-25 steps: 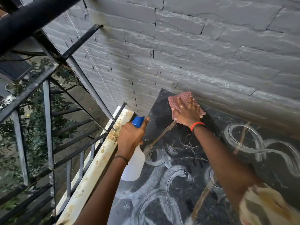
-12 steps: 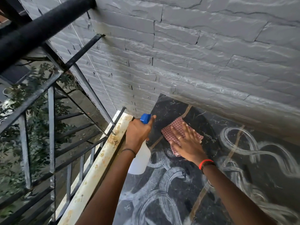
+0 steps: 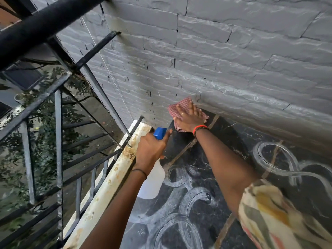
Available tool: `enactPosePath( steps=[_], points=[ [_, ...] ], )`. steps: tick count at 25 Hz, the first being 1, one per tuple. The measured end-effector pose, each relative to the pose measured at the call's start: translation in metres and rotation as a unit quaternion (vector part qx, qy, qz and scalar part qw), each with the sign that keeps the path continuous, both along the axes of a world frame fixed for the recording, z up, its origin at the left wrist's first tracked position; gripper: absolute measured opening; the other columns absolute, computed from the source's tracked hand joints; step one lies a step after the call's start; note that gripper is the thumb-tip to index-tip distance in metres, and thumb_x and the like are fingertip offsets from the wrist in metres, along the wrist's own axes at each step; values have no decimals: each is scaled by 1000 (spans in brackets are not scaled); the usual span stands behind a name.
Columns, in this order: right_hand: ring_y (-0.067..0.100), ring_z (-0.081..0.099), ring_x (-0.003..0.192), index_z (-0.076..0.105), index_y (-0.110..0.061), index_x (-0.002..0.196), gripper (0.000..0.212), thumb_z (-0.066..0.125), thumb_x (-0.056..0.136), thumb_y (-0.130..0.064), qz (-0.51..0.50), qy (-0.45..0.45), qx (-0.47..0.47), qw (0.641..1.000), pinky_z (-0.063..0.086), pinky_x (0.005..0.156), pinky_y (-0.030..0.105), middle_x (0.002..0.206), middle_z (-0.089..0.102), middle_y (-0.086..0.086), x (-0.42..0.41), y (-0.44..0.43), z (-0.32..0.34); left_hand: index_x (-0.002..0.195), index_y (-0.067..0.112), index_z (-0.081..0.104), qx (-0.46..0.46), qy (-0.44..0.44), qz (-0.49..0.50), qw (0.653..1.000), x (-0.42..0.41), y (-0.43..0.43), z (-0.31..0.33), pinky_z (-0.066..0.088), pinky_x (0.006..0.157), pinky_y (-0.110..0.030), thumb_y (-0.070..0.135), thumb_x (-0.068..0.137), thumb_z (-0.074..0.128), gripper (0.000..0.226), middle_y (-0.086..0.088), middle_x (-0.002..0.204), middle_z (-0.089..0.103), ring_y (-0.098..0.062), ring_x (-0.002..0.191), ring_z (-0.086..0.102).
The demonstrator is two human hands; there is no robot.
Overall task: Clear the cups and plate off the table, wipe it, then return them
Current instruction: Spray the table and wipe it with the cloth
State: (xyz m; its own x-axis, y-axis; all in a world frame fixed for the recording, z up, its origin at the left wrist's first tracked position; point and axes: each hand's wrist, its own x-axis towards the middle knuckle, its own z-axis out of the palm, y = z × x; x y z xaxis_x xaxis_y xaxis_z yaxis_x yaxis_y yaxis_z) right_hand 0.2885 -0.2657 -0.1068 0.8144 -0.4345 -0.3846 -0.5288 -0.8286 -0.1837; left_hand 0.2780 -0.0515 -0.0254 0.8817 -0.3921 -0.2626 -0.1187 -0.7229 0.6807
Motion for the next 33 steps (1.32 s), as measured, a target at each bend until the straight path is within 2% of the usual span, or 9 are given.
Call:
enactPosePath(
  steps=[5, 8, 11, 15, 17, 21, 27, 30, 33],
  points=[
    [28, -19, 145, -7, -49, 146, 60, 14, 92, -65, 75, -40, -20, 996, -17, 112, 45, 157, -22, 10, -47, 42, -12, 94, 6, 64, -8, -1, 9, 1000, 2, 15, 3, 60, 66, -34, 64, 88, 50, 61, -8, 69, 73, -17, 57, 69],
    [27, -19, 145, -10, -48, 145, 61, 16, 92, -65, 68, -52, -28, 996, -18, 112, 42, 157, -20, 11, -99, 51, -15, 90, 2, 66, 9, -2, 14, 1000, 0, 17, 3, 60, 71, -39, 68, 86, 48, 68, -11, 75, 72, -24, 66, 70],
    [28, -15, 146, -7, -48, 146, 63, 20, 93, -66, 24, -46, -39, 998, -12, 115, 45, 158, -19, 11, -148, 42, -11, 90, 2, 62, 15, 10, 10, 1000, -11, 18, 5, 59, 72, -41, 69, 85, 48, 68, -13, 80, 71, -28, 71, 69],
    [33, -3, 147, 1, -46, 148, 65, 33, 94, -61, -140, -47, -25, 989, -2, 118, 51, 160, -11, 13, -218, 29, -6, 69, 15, 50, 35, 11, 11, 999, -35, 23, 6, 40, 49, -26, 67, 84, 53, 54, -2, 55, 53, -16, 46, 51],
    [32, -1, 147, 5, -47, 148, 65, 38, 93, -58, -185, -49, -10, 981, 2, 119, 51, 160, -7, 13, -248, 35, -4, 63, 18, 44, 35, 20, 22, 999, -46, 27, 5, 36, 49, -26, 65, 83, 56, 53, 1, 51, 48, -16, 44, 47],
    [30, -8, 147, 1, -47, 148, 65, 35, 94, -57, -181, -33, 13, 983, -4, 117, 49, 160, -13, 12, -263, 44, 7, 63, 17, 44, 27, 19, 25, 999, -61, 40, 6, 45, 55, -32, 62, 85, 57, 52, -10, 62, 61, -28, 57, 58],
    [30, -13, 147, 0, -44, 149, 64, 32, 96, -57, -174, -16, 30, 984, -6, 117, 50, 159, -18, 11, -265, 45, 20, 59, 12, 48, 27, 17, 68, 997, -98, 65, 19, 33, 36, -14, 60, 87, 57, 56, -4, 48, 56, -15, 42, 50],
    [30, -16, 146, -2, -43, 150, 64, 31, 96, -57, -166, -6, 40, 985, -8, 117, 49, 158, -20, 12, -264, 43, 25, 78, 4, 62, 27, 23, 64, 997, -130, 76, 20, 53, 56, -30, 62, 87, 54, 59, -16, 60, 67, -24, 51, 61],
    [30, -17, 146, -4, -43, 149, 64, 30, 97, -57, -158, 3, 42, 987, -10, 116, 48, 158, -22, 13, -265, 44, 27, 78, 8, 58, 17, 48, 39, 998, -166, 82, 21, 54, 57, -35, 64, 85, 56, 56, -16, 62, 66, -26, 50, 60]
  ],
)
